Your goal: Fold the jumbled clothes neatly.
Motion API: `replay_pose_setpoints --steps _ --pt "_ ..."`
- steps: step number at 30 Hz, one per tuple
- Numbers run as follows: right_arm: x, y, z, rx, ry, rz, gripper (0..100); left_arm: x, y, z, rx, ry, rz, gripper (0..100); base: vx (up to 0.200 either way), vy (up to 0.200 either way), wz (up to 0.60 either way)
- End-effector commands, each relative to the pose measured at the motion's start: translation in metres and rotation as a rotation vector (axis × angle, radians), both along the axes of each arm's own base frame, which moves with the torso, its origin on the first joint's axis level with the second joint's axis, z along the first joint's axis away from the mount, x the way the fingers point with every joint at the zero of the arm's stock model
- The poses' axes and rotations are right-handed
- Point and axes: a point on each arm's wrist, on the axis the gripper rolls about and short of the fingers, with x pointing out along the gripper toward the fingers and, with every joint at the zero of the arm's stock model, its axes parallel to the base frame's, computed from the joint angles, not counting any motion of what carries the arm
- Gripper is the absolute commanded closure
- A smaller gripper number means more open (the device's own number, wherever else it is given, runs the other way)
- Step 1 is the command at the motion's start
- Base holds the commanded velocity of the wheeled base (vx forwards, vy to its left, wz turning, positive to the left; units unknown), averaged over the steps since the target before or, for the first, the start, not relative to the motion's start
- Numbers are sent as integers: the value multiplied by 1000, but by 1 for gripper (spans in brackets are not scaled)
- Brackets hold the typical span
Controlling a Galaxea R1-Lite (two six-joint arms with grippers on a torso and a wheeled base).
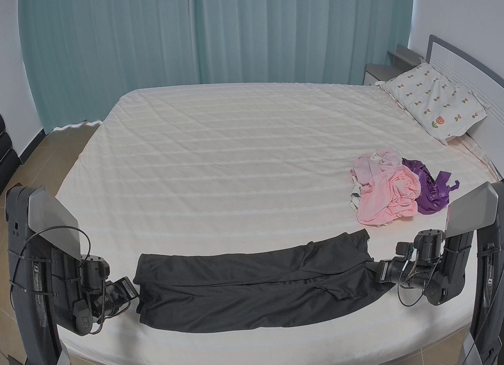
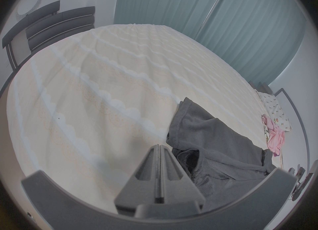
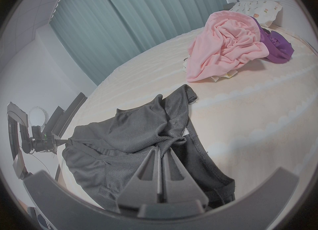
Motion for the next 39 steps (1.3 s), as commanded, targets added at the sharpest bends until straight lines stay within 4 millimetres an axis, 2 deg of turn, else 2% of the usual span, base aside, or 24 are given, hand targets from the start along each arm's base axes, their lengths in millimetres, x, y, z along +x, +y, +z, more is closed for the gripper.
replay_pose_setpoints --steps 1,9,11,12,18,21,30,39 --pt "0 0 -1 0 2 -3 100 3 0 -5 1 -3 2 100 0 0 0" --pt "-1 0 -11 -5 17 -5 100 3 2 -1 -22 -16 18 100 0 0 0" --pt "-2 0 -12 -6 15 -4 100 5 2 8 -47 -53 31 100 0 0 0" --pt "-2 0 -12 -5 16 -5 100 5 2 11 -55 -66 35 0 0 0 0" --pt "-3 0 -13 -5 22 -5 100 0 -1 26 -180 -95 -84 0 0 0 0" --pt "-2 0 -12 -5 16 -5 100 2 -1 26 -209 -101 -123 0 0 0 0" --pt "-5 1 -13 -5 22 -2 100 8 -8 19 -223 -96 -174 0 0 0 0" --pt "-5 1 -12 -5 19 -2 100 7 -17 3 -148 -42 -253 0 0 0 0"
